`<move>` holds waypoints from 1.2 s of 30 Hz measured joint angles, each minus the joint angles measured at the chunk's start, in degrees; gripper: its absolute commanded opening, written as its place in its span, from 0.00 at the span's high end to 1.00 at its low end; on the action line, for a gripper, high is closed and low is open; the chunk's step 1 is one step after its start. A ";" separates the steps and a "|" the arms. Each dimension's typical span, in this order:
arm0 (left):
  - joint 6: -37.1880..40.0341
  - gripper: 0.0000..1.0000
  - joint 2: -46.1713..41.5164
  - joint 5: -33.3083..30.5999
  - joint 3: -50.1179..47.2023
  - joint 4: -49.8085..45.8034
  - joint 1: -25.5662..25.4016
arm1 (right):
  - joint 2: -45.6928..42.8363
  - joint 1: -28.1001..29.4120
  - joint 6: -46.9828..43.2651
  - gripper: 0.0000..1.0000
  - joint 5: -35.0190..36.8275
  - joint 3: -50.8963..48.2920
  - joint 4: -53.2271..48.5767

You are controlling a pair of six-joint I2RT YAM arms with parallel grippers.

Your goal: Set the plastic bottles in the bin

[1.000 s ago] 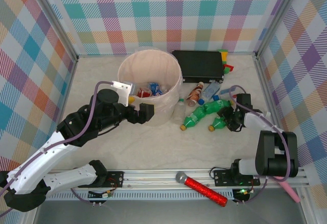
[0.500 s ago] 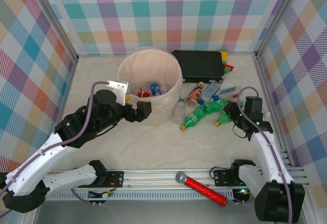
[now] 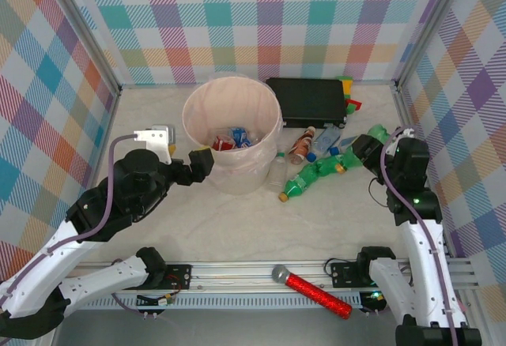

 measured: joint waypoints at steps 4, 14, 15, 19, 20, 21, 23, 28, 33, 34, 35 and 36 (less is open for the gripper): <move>-0.22 0.00 -0.13 -1.01 0.00 -0.09 0.00 | 3.48 8.31 -1.14 0.44 2.10 6.36 0.90; -0.26 0.00 -1.81 -2.25 0.00 -0.52 0.00 | 17.79 29.51 -8.37 0.45 10.51 24.11 4.24; -0.24 0.00 -2.23 -2.51 -0.02 -0.63 0.00 | 19.30 31.32 -9.40 0.45 11.34 25.86 4.61; -0.24 0.00 -3.96 -3.54 -0.11 -1.66 0.00 | 25.14 37.16 -13.29 0.44 13.90 32.24 5.99; -0.26 0.00 -4.37 -3.78 -0.17 -1.97 0.00 | 26.75 38.66 -14.60 0.44 14.62 33.68 6.62; -0.26 0.00 -4.96 -4.02 -0.26 -2.19 0.00 | 28.35 40.26 -16.11 0.44 15.39 34.93 7.39; -0.26 0.00 -5.90 -4.55 -0.26 -2.69 0.00 | 31.28 43.10 -19.34 0.45 16.59 36.87 8.83; -0.26 0.00 -7.06 -5.05 -0.31 -4.04 0.00 | 37.70 49.00 -28.13 0.45 17.86 39.74 12.39; -0.26 0.00 -7.54 -5.09 -0.31 -5.11 0.00 | 45.13 51.98 -34.21 0.44 18.23 44.61 14.73; -0.26 0.00 -7.63 -5.11 -0.31 -5.27 0.00 | 46.40 52.09 -34.95 0.44 18.21 45.48 14.95; -0.26 0.00 -7.78 -5.20 -0.31 -5.42 0.00 | 47.69 52.15 -35.54 0.44 18.16 46.36 15.19; -0.26 0.00 -8.00 -5.33 -0.31 -5.57 0.00 | 48.96 52.28 -36.02 0.44 18.10 47.08 15.52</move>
